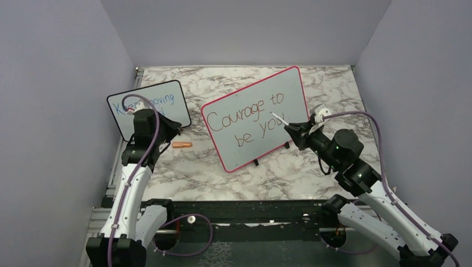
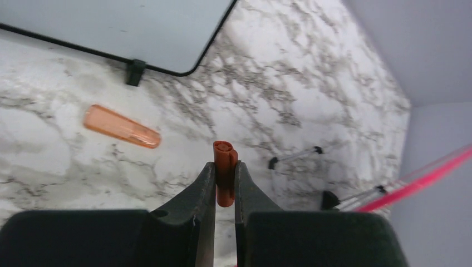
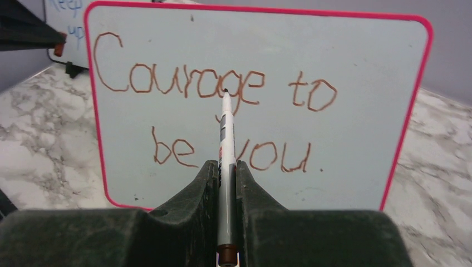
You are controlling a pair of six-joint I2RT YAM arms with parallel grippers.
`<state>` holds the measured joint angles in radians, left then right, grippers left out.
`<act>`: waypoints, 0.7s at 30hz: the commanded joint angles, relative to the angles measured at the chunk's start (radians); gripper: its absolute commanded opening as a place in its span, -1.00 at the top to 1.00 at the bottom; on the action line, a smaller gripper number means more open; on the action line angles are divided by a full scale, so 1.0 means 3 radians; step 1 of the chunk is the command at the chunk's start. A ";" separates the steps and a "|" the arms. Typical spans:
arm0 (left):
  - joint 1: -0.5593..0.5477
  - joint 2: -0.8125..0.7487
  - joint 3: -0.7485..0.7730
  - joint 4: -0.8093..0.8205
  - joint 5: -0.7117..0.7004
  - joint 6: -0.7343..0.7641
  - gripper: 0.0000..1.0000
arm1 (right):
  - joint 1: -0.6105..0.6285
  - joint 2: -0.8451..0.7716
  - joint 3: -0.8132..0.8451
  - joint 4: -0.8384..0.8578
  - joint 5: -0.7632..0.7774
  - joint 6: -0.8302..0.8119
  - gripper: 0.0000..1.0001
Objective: Write a sentence on the whiteboard
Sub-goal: Close the whiteboard marker at the center of the board.
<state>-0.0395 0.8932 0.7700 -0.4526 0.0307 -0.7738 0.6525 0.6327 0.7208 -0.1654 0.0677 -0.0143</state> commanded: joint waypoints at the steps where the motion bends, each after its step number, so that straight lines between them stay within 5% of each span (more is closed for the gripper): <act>1: 0.0004 -0.0157 0.0153 0.0349 0.0626 -0.0424 1.00 | -0.0017 0.0232 -0.0033 0.0666 -0.0692 -0.0043 0.97; 7: -0.0151 -0.0169 0.0218 0.0820 0.0821 -0.0786 1.00 | 0.0000 0.0414 -0.0089 0.1202 -0.0911 0.0037 0.97; 13: -0.0646 -0.0144 0.0423 0.1197 0.0423 -0.0940 1.00 | 0.0126 0.0568 -0.0206 0.1785 -0.0885 0.0239 0.97; 21: -0.1253 -0.0002 0.0392 0.1988 -0.0073 -0.1069 1.00 | 0.0760 0.0814 -0.0289 0.2601 -0.0202 -0.0087 0.97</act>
<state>-0.3561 0.8635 0.8795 -0.0326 0.1169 -1.0637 0.7933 0.8558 0.6468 0.4213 -0.1253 0.0242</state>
